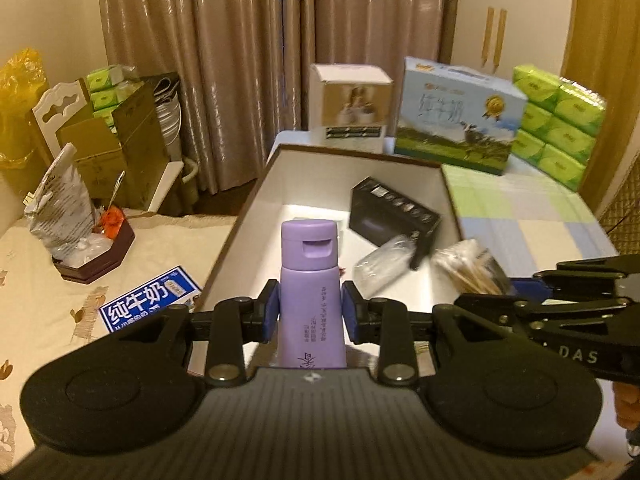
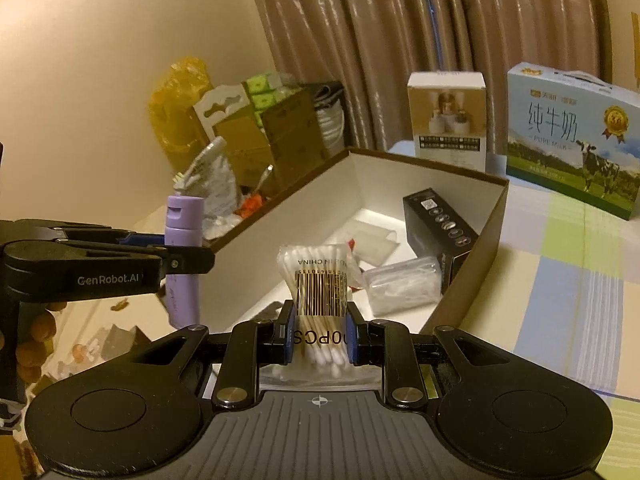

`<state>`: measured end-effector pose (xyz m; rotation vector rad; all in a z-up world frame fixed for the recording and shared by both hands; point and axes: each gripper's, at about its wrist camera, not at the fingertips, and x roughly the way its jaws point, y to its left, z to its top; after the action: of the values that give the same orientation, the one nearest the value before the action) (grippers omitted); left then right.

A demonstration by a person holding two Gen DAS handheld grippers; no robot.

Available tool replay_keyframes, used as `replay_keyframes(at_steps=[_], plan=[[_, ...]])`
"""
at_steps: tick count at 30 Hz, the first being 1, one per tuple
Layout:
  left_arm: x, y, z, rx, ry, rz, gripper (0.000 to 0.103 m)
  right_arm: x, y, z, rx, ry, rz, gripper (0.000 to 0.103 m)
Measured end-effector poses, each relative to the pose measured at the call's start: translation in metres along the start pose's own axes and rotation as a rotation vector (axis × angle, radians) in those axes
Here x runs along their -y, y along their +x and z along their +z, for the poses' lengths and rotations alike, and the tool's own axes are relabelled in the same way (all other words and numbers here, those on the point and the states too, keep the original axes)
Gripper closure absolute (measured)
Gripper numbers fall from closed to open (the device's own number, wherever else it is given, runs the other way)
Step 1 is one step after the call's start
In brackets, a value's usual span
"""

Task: Organize objects
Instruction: 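Lift and carry the purple tube to the box while the right tool carries the swab pack, then open both tools and drop the purple tube and swab pack into the box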

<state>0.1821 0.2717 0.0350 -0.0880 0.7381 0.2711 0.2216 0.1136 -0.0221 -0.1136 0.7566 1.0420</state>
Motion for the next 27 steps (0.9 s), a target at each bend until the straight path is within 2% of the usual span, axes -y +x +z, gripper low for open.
replay_keyframes(at_steps=[11,27], plan=[[-0.032,0.051,-0.006,-0.117,0.013,-0.005,0.075,-0.003,0.033,-0.004,-0.051,0.048,-0.066,0.082],[-0.035,0.106,-0.002,-0.206,0.071,-0.054,0.076,-0.002,0.051,-0.005,-0.083,0.114,-0.135,0.082]])
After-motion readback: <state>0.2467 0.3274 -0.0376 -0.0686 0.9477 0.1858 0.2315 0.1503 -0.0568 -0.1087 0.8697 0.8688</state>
